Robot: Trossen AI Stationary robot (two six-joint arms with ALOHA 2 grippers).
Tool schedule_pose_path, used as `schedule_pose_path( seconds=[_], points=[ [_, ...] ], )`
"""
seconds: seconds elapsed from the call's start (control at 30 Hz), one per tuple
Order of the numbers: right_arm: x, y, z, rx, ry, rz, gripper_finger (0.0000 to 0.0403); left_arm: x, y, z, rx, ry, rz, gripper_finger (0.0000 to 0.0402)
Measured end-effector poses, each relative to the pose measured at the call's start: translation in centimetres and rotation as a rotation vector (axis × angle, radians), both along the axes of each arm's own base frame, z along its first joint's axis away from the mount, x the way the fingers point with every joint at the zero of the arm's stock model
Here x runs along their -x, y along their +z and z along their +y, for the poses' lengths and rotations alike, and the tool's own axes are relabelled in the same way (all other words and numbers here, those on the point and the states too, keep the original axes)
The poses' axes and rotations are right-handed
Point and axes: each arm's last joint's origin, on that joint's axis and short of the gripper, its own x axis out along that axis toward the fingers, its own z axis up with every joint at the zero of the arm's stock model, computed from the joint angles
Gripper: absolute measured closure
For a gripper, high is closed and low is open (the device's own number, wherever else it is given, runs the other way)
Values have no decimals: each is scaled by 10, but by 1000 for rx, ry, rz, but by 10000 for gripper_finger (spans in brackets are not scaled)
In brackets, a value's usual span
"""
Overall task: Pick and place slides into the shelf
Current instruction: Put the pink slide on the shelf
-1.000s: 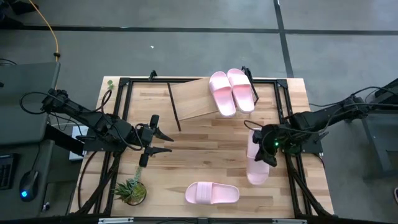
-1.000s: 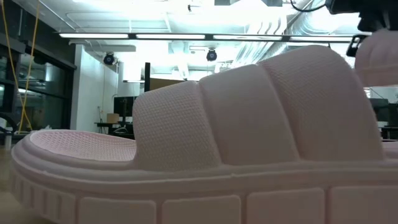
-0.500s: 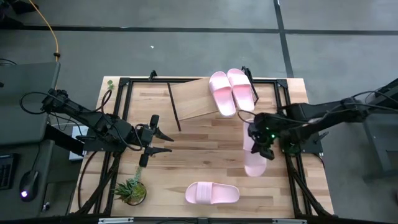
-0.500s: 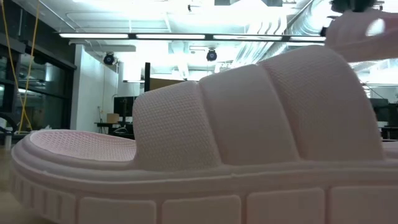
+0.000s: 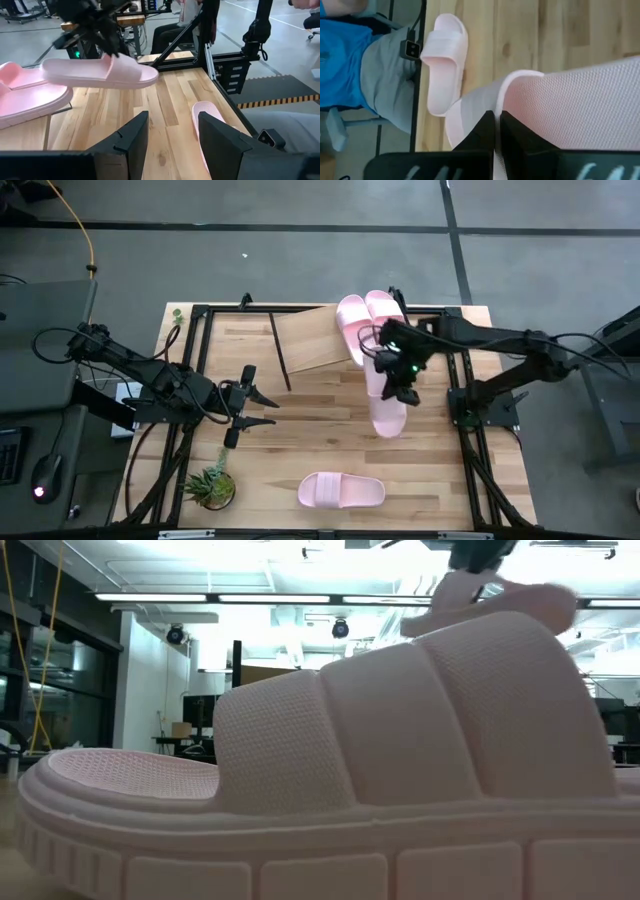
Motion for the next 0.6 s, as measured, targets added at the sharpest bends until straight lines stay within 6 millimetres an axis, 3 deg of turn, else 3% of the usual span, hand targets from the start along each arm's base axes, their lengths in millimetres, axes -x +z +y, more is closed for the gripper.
schedule_pose_path(
  seconds=[0.3,0.6],
  points=[
    [-33,-3,-40,-25,68,1,403,0,-1,0,-1,1,12,245],
    [-64,20,-57,27,115,-39,403,0,-1,0,-2,1,13,245]
  ],
)
